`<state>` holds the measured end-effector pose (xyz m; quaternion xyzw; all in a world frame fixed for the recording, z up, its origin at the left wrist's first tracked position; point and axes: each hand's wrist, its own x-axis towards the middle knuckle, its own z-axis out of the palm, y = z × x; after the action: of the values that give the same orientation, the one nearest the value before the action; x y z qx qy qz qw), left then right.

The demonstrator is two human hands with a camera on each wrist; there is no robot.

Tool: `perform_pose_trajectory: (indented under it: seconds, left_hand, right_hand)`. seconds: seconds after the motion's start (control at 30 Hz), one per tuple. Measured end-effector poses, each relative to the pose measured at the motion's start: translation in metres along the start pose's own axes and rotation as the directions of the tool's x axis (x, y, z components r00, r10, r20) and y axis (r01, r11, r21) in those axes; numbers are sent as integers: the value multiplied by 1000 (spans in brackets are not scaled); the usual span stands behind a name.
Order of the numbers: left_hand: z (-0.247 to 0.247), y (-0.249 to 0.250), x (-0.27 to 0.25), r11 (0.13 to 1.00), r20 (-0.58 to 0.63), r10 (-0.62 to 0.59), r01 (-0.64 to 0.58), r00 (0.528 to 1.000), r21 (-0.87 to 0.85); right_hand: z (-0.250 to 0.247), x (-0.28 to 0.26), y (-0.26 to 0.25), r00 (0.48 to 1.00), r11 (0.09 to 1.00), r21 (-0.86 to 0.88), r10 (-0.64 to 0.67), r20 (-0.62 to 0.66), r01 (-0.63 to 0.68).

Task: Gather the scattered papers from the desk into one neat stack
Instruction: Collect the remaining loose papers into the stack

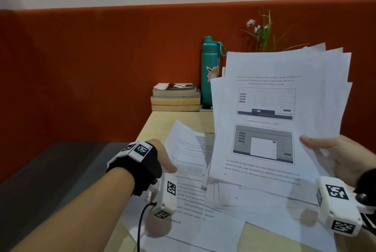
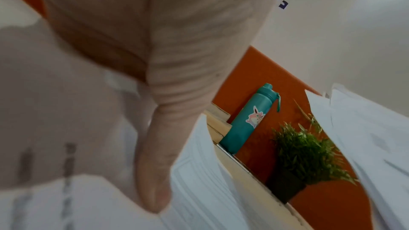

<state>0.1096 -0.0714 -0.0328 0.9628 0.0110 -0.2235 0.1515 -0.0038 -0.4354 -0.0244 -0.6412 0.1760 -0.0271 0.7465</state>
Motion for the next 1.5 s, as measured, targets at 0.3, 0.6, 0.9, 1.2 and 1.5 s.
perform_pose_trajectory:
  seconds: [0.3,0.6,0.9,1.2,1.5]
  left_hand:
    - [-16,-10,-11,991,-17,-8,6,1000,-135]
    - [-82,-15,-33,752,-474,32,-333,880,-569]
    - [-110,15,-68,415,-549,163,-562,820,-715]
    - [-25,48,-27,470,-342,261,-428,903,-772]
    - [-5,53,-15,364,-193,369,-332,909,-870]
  right_hand:
    - [7,-1,5,995,999,32,33,-96,-30]
    - [14,11,18,980,999,-30,-38,-194,33]
    - [49,16,13,978,995,-17,-95,-188,93]
    - [75,13,3,987,982,-110,-155,-37,150]
    - [92,6,3,973,970,75,-230,-33,232]
